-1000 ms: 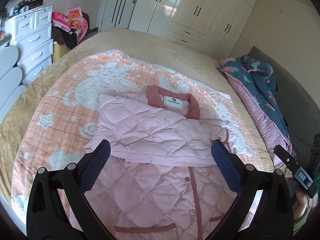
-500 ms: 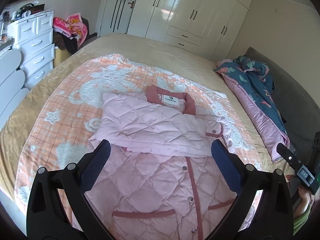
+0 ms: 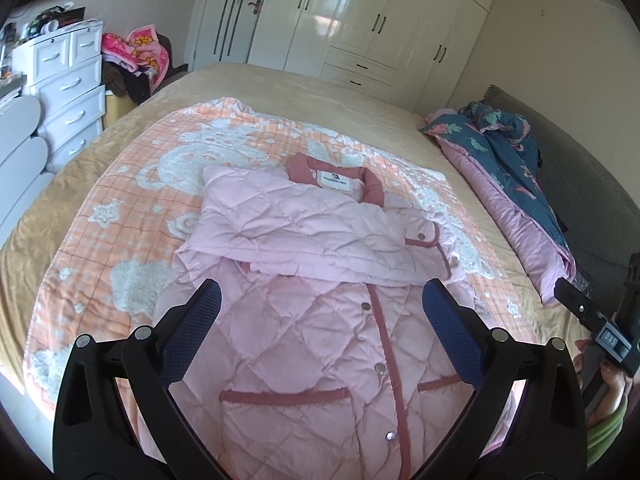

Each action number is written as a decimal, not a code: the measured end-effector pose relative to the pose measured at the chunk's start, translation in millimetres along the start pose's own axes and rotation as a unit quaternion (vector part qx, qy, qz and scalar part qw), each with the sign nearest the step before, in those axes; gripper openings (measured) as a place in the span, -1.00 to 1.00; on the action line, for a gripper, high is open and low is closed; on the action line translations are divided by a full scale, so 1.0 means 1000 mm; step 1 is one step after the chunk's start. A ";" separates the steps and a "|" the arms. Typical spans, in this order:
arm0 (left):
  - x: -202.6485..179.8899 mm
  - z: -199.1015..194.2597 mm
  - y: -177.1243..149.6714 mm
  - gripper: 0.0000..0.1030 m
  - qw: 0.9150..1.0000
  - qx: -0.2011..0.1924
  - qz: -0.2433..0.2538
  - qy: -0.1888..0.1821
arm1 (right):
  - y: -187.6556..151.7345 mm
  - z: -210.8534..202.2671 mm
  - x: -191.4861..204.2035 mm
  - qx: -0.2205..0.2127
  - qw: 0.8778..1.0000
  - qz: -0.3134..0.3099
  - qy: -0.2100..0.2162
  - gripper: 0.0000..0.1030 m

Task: Fold large clothes
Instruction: 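Move both tools back over the jacket toward its hem, then grasp the jacket hem with both tools and lift it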

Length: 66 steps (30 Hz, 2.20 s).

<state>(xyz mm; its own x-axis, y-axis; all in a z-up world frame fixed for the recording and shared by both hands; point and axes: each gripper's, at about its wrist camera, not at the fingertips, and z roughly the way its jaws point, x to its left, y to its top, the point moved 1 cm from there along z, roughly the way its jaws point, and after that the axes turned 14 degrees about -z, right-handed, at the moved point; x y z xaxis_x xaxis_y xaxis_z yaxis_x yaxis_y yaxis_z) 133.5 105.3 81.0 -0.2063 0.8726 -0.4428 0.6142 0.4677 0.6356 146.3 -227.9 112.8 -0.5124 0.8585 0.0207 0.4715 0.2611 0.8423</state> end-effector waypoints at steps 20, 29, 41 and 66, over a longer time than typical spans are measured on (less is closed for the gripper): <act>0.033 0.002 -0.051 0.84 1.000 0.008 -0.003 0.023 | -0.062 -0.005 -0.011 0.040 0.999 0.007 -0.015 0.91; 0.050 0.006 -0.066 0.84 0.999 0.018 -0.012 0.036 | -0.088 -0.005 -0.018 0.053 0.998 0.012 -0.018 0.91; 0.062 0.016 -0.087 0.84 0.997 0.038 -0.002 0.060 | -0.114 0.002 -0.024 0.087 0.996 0.011 -0.018 0.91; 0.152 -0.005 -0.127 0.76 0.988 0.094 -0.074 0.100 | -0.170 -0.012 -0.045 0.129 0.991 0.029 -0.029 0.91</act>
<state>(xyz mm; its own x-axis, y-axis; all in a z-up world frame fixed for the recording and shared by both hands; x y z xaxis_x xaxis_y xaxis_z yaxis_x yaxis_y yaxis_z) 20.3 179.3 -64.2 -0.4400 0.8153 -0.3764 0.6929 0.5749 0.4352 80.6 -315.9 -25.1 -0.4401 0.8975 0.0277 0.6710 0.3082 0.6743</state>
